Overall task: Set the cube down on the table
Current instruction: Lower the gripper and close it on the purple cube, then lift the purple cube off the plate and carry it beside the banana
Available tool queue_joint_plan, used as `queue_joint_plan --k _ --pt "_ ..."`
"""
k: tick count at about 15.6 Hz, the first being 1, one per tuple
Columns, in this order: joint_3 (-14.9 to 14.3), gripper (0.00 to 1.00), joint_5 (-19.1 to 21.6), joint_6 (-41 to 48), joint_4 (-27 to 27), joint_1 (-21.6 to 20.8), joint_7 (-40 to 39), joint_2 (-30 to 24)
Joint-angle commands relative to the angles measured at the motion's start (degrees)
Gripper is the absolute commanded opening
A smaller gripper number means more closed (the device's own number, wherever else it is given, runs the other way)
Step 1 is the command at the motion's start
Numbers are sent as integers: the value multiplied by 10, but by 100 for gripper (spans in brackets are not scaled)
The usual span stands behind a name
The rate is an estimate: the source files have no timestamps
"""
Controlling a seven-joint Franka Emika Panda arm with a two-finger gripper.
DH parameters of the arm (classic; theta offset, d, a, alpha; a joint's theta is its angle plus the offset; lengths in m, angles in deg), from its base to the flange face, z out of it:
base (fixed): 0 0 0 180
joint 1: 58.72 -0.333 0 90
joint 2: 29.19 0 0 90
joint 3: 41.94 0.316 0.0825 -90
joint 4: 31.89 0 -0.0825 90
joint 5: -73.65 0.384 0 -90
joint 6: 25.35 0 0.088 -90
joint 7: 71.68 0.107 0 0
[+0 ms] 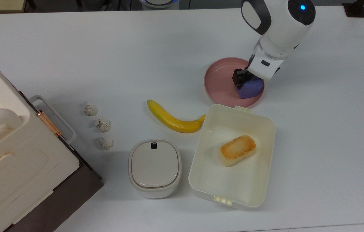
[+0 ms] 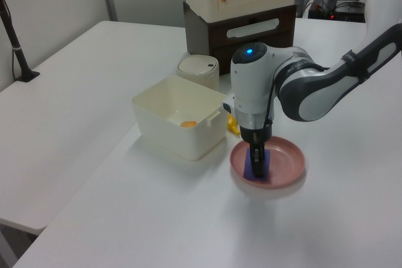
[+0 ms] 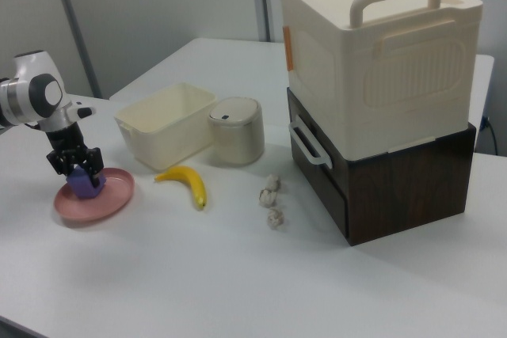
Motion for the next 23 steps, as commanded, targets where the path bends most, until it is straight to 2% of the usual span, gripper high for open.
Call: queue_joint_plan --k 1,5,8,12,13,14,15,19,23 --pt "-6 45 -7 4 -1 30 7 -31" --pt "-6 46 -8 51 -1 89 -60 -64" --pt "-6 47 -11 57 7 148 -123 -60" --pt "-6 54 -34 56 31 192 -158 -46" --pt "-6 68 -34 55 31 196 -158 -40" --pt "-6 87 -34 55 31 198 -158 -38" --pt "-6 100 -34 56 30 206 -157 -39" --pt "-7 100 -32 73 19 224 -152 -70" --pt "-6 100 -23 139 3 258 -164 -152"
